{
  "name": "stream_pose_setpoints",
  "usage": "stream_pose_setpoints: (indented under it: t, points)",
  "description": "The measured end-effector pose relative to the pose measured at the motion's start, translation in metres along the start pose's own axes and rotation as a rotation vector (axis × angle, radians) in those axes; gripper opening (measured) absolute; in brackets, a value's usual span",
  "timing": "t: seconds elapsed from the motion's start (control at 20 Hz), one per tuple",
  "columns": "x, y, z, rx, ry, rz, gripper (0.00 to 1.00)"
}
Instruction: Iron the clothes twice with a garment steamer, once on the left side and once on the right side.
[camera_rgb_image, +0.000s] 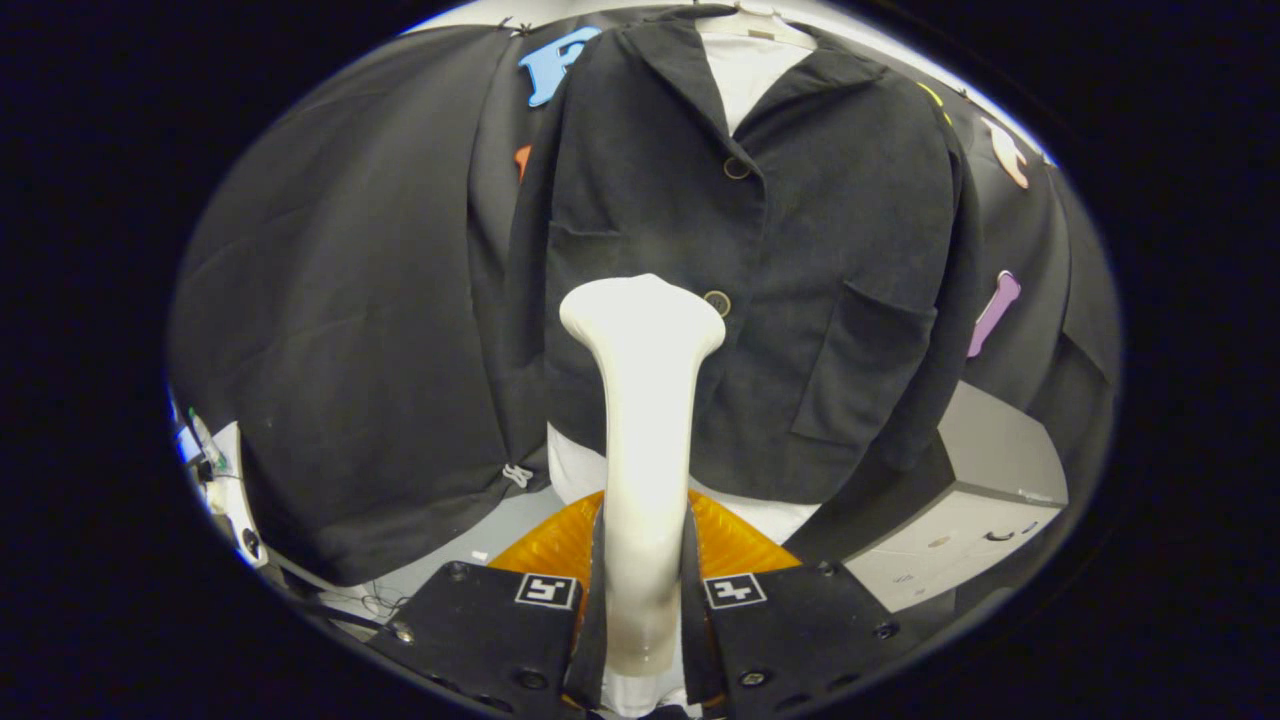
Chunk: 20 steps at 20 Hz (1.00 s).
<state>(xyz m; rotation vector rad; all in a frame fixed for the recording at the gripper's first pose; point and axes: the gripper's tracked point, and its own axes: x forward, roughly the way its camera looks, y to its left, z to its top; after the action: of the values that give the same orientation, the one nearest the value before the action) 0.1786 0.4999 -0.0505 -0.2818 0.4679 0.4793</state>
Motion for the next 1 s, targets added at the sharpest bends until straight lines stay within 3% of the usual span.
stream_pose_setpoints:
  t: [0.5,1.0]
  points:
    - [-0.036,-0.09,-0.032,0.106,-0.009,-0.042,0.33]
    - [-0.115,-0.27,-0.113,0.256,-0.01,-0.181,0.33]
